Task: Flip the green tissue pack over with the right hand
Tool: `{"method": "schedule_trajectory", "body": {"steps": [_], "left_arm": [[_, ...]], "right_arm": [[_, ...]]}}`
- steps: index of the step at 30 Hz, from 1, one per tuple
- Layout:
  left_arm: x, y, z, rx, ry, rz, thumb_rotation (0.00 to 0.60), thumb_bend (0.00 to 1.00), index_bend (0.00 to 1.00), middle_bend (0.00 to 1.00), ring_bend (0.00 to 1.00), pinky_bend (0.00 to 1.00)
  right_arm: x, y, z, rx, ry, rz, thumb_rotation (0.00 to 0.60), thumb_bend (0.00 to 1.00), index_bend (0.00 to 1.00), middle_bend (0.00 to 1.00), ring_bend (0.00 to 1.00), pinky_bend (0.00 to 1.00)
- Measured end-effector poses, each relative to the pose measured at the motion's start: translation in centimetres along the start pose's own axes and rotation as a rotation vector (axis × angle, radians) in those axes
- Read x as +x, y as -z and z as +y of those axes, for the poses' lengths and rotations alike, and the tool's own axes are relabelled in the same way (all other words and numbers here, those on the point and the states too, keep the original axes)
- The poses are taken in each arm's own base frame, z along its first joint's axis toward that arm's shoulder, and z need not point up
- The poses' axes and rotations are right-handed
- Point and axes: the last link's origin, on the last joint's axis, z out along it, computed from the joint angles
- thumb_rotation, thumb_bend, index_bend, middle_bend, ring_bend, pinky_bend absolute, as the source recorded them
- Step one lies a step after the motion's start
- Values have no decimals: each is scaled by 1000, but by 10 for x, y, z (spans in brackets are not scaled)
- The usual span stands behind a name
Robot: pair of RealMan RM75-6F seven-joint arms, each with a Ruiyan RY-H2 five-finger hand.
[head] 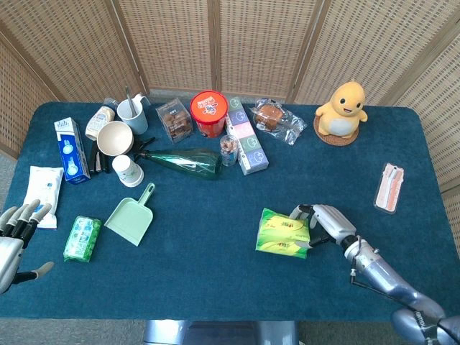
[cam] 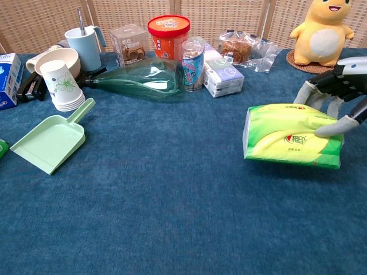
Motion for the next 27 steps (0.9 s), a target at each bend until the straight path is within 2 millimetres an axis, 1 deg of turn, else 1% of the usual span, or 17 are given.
{"method": "schedule_trajectory", "body": {"steps": [6,10,13,16,20,21,23,24,25,26,27], "left_arm": [[-1,-1,1,0,-3,-8,600,39,0,0,0,0],[-1,-1,1,1,-3,-8,600,39,0,0,0,0],[-1,-1,0,4,-1,-8,600,40,0,0,0,0],[-1,-1,0,3,0,-7,600,40,0,0,0,0],[-1,-1,0,1,2,-11,600,40,0,0,0,0],[-1,-1,0,1,2,-11,600,40,0,0,0,0],[-1,-1,0,1,3,-10,600,40,0,0,0,0],[0,-1,0,2,4,-9,600,40,0,0,0,0],[0,-1,0,2,5,-8,600,40,0,0,0,0],[0,-1,0,3,6,-7,600,40,0,0,0,0],[0,-1,0,4,7,-8,600,40,0,0,0,0]], "right_arm": [[7,-5,-14,-67,-137,-166,600,267,515,487,408,509],[11,-12,-21,-88,-147,-222,600,267,515,487,408,508],[12,-17,-18,-98,-128,-228,600,249,508,487,408,508],[12,-23,-13,-109,-105,-232,600,228,476,487,408,508],[11,-28,-8,-126,-88,-237,600,217,470,487,408,508],[10,-30,-7,-133,-84,-240,600,206,449,484,408,508],[10,-31,-5,-143,-78,-243,600,178,337,448,407,508],[10,-32,-4,-148,-76,-243,600,144,208,365,402,508],[10,-33,-3,-151,-75,-243,600,118,118,274,388,508],[10,-34,-3,-153,-75,-241,600,98,64,190,371,508],[11,-35,-3,-153,-77,-236,600,74,15,84,337,505]]}}
